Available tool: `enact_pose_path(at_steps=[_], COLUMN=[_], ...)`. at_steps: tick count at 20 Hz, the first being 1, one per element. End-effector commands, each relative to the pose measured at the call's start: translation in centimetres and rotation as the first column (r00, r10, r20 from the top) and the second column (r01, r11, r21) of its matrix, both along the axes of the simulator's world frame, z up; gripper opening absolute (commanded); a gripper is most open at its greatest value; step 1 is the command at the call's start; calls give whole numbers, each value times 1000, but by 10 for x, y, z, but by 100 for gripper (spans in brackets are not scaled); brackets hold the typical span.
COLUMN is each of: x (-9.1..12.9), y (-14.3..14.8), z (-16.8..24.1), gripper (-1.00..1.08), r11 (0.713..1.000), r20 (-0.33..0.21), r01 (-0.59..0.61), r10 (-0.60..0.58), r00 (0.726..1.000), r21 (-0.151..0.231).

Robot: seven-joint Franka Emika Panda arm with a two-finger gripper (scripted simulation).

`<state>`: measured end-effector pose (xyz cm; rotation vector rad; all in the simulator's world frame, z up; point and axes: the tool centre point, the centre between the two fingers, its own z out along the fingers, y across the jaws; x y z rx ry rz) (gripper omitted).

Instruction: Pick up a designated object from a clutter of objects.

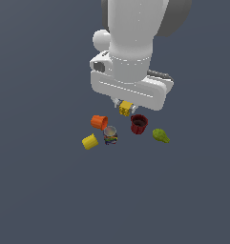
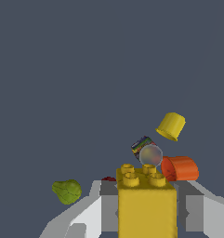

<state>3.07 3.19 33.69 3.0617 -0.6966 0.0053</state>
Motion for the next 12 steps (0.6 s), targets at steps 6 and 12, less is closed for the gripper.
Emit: enact_pose_path(at_steps=[6,12], x=[1,2], y=[21,21], z=[23,22], gripper=[-100,-100], r11=[1000,1000], r20=[-3,-3], r01=[1,1], r10=[-1,-1], r00=[1000,1000], r21=[2,2])
